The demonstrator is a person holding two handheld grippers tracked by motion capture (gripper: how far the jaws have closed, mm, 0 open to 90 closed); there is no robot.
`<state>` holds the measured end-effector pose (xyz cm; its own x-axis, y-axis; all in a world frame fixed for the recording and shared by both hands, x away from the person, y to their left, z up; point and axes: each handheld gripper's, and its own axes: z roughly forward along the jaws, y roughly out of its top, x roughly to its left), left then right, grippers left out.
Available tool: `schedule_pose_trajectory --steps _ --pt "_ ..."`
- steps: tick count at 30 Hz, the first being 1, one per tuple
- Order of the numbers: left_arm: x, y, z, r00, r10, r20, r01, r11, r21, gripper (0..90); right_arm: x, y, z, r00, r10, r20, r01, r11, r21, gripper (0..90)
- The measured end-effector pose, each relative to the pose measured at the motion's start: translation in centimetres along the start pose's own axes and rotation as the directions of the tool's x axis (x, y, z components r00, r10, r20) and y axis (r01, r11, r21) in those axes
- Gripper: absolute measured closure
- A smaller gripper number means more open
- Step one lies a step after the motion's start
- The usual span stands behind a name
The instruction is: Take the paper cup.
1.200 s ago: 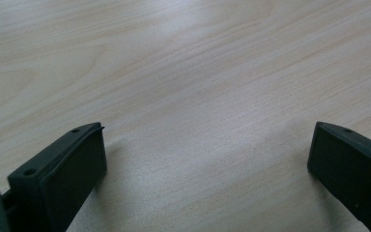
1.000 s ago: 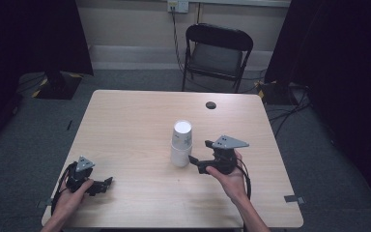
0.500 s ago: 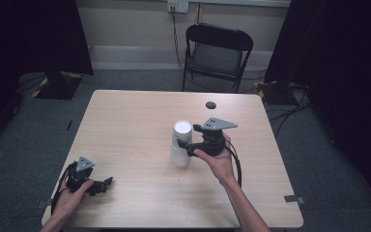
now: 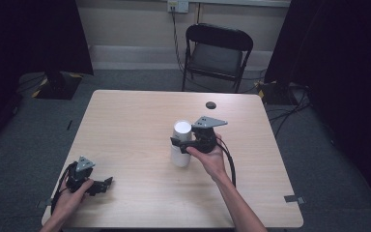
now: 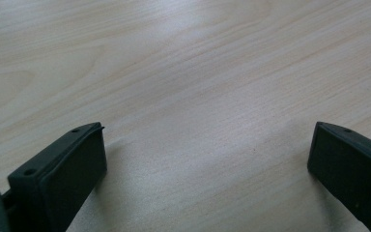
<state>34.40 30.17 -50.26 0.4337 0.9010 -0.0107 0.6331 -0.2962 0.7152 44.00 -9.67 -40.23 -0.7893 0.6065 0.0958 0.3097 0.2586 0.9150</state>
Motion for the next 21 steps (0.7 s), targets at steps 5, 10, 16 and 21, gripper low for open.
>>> schedule_pose_trajectory --steps 5,10,16,21 --pt "0.0 0.0 0.0 1.0 0.0 0.0 0.0 1.0 0.0 0.0 -0.11 -0.49 0.04 1.0 -0.005 0.005 0.005 1.0 0.007 23.2" --pt "0.01 0.0 0.0 1.0 0.001 -0.001 -0.001 1.0 0.0 0.0 -0.46 -0.21 -0.3 1.0 -0.002 -0.004 0.002 1.0 -0.007 26.8" --pt "0.01 0.01 0.0 1.0 0.002 0.0 -0.002 1.0 0.0 0.0 0.01 -0.1 -0.1 0.9995 -0.031 0.008 0.031 1.0 0.004 28.3" --pt "0.02 0.01 0.0 1.0 0.002 -0.001 -0.002 1.0 0.001 0.0 -0.08 -0.09 -0.21 0.9996 -0.025 0.012 0.025 1.0 -0.004 28.5"
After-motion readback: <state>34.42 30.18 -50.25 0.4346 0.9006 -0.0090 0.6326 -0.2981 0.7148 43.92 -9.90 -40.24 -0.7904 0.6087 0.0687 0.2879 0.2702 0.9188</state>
